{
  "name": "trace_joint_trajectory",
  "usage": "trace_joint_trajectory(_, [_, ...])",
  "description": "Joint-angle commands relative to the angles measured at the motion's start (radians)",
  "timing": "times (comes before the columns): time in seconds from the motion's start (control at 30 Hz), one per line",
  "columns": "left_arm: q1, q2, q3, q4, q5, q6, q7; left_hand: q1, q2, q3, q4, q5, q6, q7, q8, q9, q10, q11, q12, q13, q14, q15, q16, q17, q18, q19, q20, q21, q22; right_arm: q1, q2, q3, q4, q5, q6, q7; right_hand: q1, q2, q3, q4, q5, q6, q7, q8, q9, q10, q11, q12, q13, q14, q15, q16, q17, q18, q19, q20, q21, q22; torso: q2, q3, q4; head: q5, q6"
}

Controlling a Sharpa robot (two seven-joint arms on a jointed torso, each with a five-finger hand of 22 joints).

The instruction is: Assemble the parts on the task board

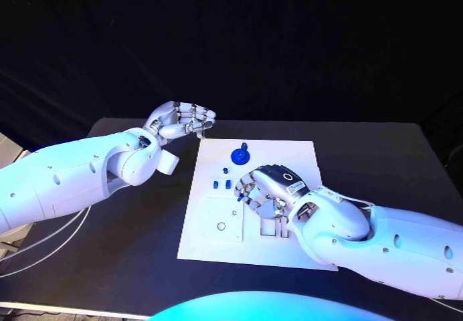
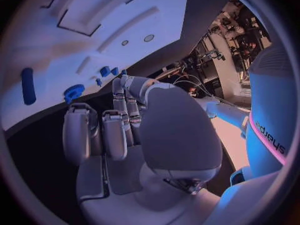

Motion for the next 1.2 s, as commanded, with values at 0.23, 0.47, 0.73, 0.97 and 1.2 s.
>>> trace_joint_trajectory(0.23, [-0.001, 0.007, 0.001, 0.014, 0.011, 0.000, 0.003, -0.002, 0.005, -0.004, -0.001, 0.003, -0.003, 0.007, 0.004, -0.001, -0.010, -0.001, -0.001, -0.001, -0.008, 0.000, -0.004, -0.001, 0.014, -0.005, 0.002, -0.004, -0.001, -0.037, 0.043, -0.004, -0.041, -0.073, 0.017, -0.008, -0.010, -0.002, 0.000, -0.006, 0.005, 0.006, 0.000, 0.004, 0.002, 0.035, -0.028, -0.001, 0.001, 0.066, -0.008, -0.005, 0.061, -0.014, 0.044, -0.006, 0.002, 0.188, 0.000, 0.0012, -0.0002, 0.021, -0.014])
trace_joint_trajectory(0.47, [-0.001, 0.009, 0.001, 0.016, 0.011, 0.002, 0.000, -0.003, 0.005, -0.005, -0.001, 0.003, -0.003, 0.007, 0.005, -0.001, -0.011, 0.000, 0.000, -0.001, -0.008, 0.000, -0.005, -0.001, 0.014, -0.006, 0.003, -0.004, -0.001, -0.051, 0.061, -0.005, -0.061, -0.077, 0.031, -0.013, -0.010, -0.002, 0.000, -0.006, 0.005, 0.006, 0.000, 0.004, 0.002, 0.035, -0.028, -0.001, 0.001, 0.067, -0.008, -0.004, 0.063, -0.013, 0.044, -0.006, 0.001, 0.188, 0.001, 0.0020, -0.0007, 0.025, -0.020])
trace_joint_trajectory(0.73, [-0.001, 0.009, 0.001, 0.017, 0.010, 0.004, -0.004, -0.003, 0.005, -0.005, -0.001, 0.003, -0.003, 0.007, 0.005, -0.001, -0.011, 0.000, 0.000, -0.001, -0.008, 0.000, -0.005, -0.001, 0.014, -0.006, 0.003, -0.004, -0.001, -0.059, 0.072, -0.007, -0.076, -0.080, 0.046, -0.018, -0.012, -0.002, 0.001, -0.007, 0.005, 0.005, 0.001, 0.004, 0.003, 0.035, -0.027, -0.001, 0.001, 0.066, -0.008, -0.005, 0.061, -0.013, 0.043, -0.006, 0.000, 0.188, 0.000, 0.0025, -0.0008, 0.027, -0.025])
trace_joint_trajectory(0.97, [-0.001, 0.009, 0.001, 0.015, 0.010, 0.005, -0.008, -0.003, 0.005, -0.006, -0.001, 0.003, -0.003, 0.008, 0.005, -0.001, -0.013, 0.000, 0.000, -0.001, -0.009, 0.001, -0.005, -0.001, 0.014, -0.007, 0.003, -0.005, -0.002, -0.061, 0.073, -0.007, -0.077, -0.080, 0.056, -0.017, -0.013, -0.002, 0.001, -0.008, 0.006, 0.005, 0.002, 0.004, 0.003, 0.035, -0.027, -0.001, 0.001, 0.067, -0.008, -0.004, 0.063, -0.013, 0.043, -0.006, 0.000, 0.188, 0.000, 0.0020, -0.0010, 0.027, -0.027])
trace_joint_trajectory(1.2, [-0.001, 0.008, 0.001, 0.014, 0.010, 0.007, -0.010, -0.003, 0.005, -0.006, -0.001, 0.003, -0.003, 0.008, 0.005, -0.001, -0.013, 0.000, 0.000, -0.001, -0.009, 0.001, -0.005, -0.001, 0.014, -0.007, 0.003, -0.005, -0.002, -0.062, 0.072, -0.008, -0.080, -0.081, 0.065, -0.022, -0.013, -0.002, 0.001, -0.008, 0.005, 0.005, 0.002, 0.004, 0.003, 0.035, -0.027, -0.002, 0.001, 0.067, -0.007, -0.004, 0.063, -0.013, 0.044, -0.007, 0.000, 0.188, 0.000, 0.0018, -0.0013, 0.026, -0.027])
